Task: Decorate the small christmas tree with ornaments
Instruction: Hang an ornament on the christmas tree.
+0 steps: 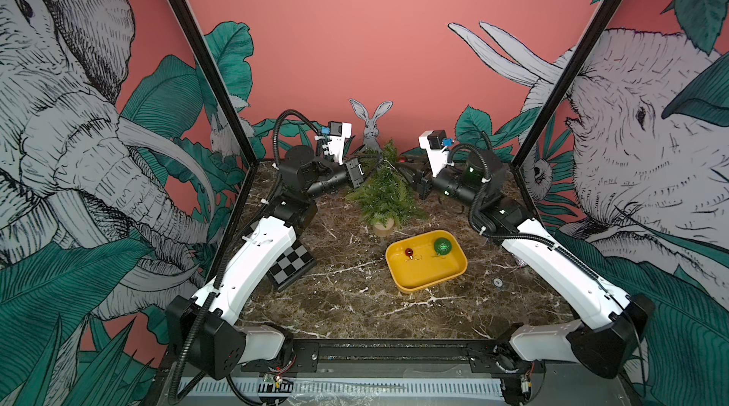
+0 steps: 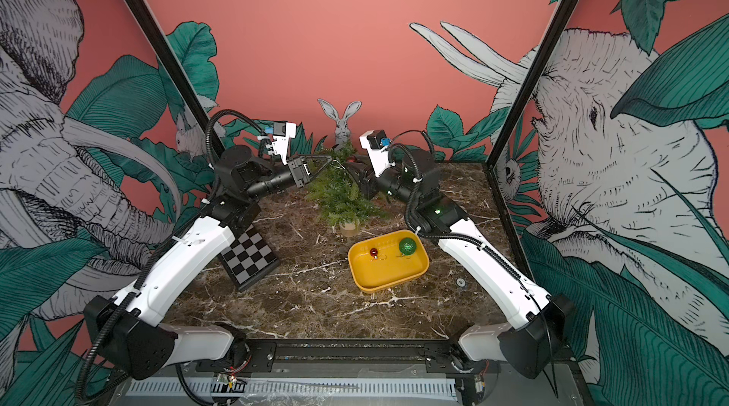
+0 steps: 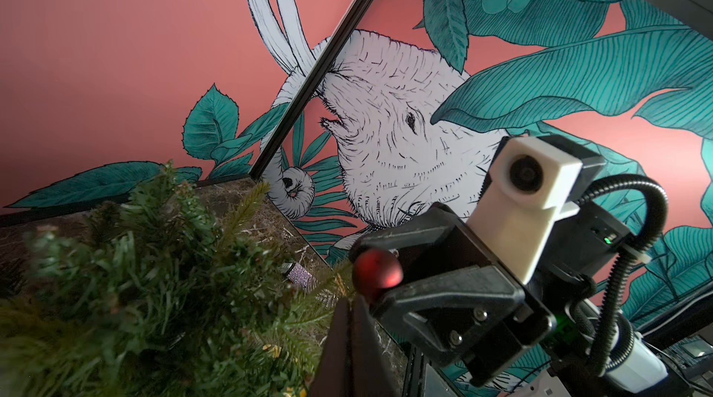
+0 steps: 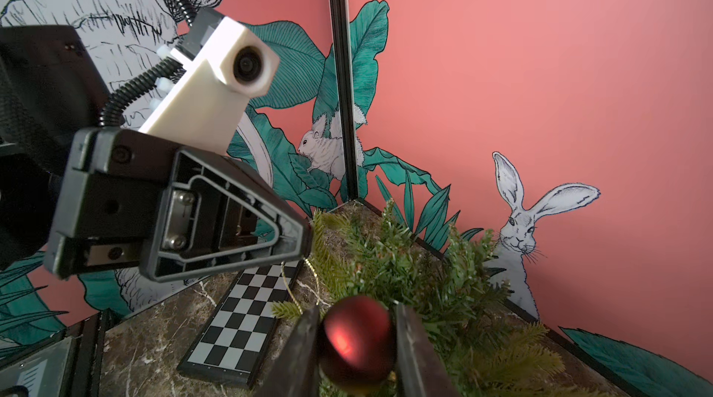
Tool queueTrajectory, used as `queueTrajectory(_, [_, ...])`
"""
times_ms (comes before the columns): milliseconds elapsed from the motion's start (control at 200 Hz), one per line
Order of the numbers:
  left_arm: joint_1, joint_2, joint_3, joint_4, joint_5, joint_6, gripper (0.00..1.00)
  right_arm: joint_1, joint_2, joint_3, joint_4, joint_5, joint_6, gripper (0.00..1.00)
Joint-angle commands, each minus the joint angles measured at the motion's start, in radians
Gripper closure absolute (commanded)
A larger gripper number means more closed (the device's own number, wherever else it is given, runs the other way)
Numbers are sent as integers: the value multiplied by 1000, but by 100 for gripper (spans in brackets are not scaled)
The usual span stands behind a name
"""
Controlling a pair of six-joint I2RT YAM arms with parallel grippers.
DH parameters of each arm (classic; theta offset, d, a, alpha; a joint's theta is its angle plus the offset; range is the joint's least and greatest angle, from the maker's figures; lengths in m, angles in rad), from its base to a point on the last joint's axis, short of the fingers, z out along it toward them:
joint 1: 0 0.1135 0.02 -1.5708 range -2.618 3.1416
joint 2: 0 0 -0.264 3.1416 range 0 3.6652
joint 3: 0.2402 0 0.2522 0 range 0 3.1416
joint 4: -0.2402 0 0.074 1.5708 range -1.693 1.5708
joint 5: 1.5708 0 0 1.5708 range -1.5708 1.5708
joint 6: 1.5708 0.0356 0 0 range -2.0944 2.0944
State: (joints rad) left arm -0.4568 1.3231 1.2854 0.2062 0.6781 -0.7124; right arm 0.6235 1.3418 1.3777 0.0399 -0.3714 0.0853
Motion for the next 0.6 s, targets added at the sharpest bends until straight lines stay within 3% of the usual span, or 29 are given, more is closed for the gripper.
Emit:
queueTrajectory(0, [9, 2, 44, -17, -17, 22, 100, 5, 13, 48, 29, 25, -12, 71])
queueTrajectory(595, [27, 67, 78, -11, -32, 7, 100, 6, 74, 115, -31, 84, -7, 71])
